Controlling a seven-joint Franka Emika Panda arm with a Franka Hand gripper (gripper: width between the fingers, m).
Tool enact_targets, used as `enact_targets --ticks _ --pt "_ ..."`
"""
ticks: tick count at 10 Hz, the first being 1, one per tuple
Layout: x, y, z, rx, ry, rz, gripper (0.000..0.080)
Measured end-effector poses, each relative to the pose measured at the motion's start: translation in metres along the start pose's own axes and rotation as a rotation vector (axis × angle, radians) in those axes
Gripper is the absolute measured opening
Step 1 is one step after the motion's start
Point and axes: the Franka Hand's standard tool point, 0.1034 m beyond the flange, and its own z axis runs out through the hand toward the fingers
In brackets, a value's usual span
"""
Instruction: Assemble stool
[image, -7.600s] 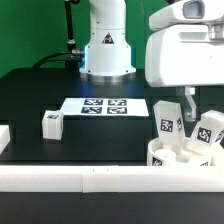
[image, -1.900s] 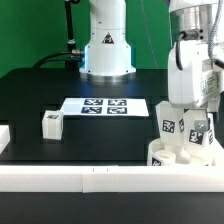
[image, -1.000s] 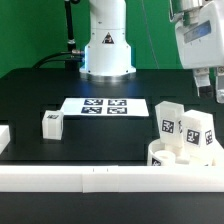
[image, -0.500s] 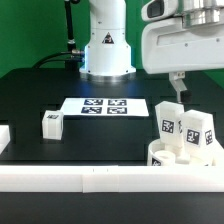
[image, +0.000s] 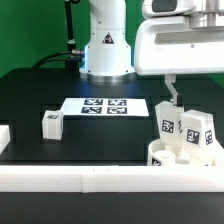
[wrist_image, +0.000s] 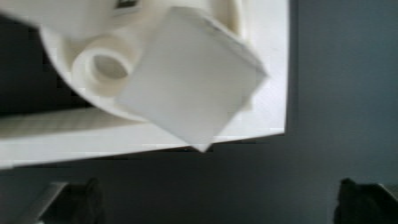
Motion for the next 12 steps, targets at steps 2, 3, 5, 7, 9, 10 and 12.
enact_targets --ticks 2,3,5,7,9,10,12 --pt "-0.002 0.001 0.002 0.001 -0.009 -0.222 0.0649" --pt "-0.003 -0.003 0.002 -0.006 -0.011 -0.353 0.0649" --pt "-0.002 -0.001 0.001 -0.012 -0.011 -0.506 0.0649" --pt "-0.001 0.005 0.001 -0.04 -0.02 -0.7 0.0649" --pt "-0.004 0.009 0.001 -0.032 -0.062 -0.677 0.0649" --pt "-0.004 0.01 0.002 -0.035 -0.051 -0.683 0.0649" --pt "-0.019 0.003 0.004 -0.045 -0.179 -0.645 0.0649"
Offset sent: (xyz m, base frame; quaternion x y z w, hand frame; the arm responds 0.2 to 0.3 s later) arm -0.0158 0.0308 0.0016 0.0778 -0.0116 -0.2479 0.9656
